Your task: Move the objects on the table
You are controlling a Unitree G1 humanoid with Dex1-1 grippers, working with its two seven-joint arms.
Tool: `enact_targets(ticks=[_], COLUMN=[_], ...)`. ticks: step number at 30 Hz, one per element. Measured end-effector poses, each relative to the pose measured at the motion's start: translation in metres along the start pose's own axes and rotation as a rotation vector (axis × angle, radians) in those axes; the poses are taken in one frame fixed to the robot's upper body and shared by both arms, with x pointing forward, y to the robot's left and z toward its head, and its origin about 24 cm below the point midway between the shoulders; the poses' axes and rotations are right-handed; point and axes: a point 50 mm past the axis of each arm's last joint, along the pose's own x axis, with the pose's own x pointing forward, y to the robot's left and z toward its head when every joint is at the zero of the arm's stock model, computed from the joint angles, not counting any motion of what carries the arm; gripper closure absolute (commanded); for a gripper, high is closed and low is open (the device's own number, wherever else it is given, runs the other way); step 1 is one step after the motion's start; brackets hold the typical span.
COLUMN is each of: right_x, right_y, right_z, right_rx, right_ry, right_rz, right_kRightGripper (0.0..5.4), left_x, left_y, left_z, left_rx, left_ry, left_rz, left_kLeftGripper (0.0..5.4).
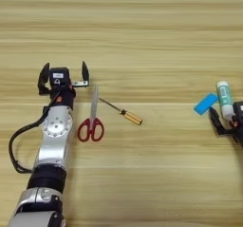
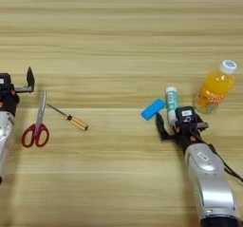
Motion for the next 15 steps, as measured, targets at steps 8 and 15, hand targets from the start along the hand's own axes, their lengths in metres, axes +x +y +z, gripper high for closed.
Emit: enact_targets(ticks=[8,15], right_x=[0.0022,0.0022], right_y=[0.0016,0.0019], right_z=[0.0,-0.0007], right_rx=[0.003,0.005], right_ry=[0.002,0.005], right_rz=[0.018,0.019], right_kRightGripper=[2.28,3.41], left_x=[0.0,0.0], left_y=[0.0,0.0], left_z=[0.0,0.0], left_rx=[0.0,0.0], left_ry=[0.0,0.0], left_rz=[0.0,0.0], left_kLeftGripper=[0.0,0.0])
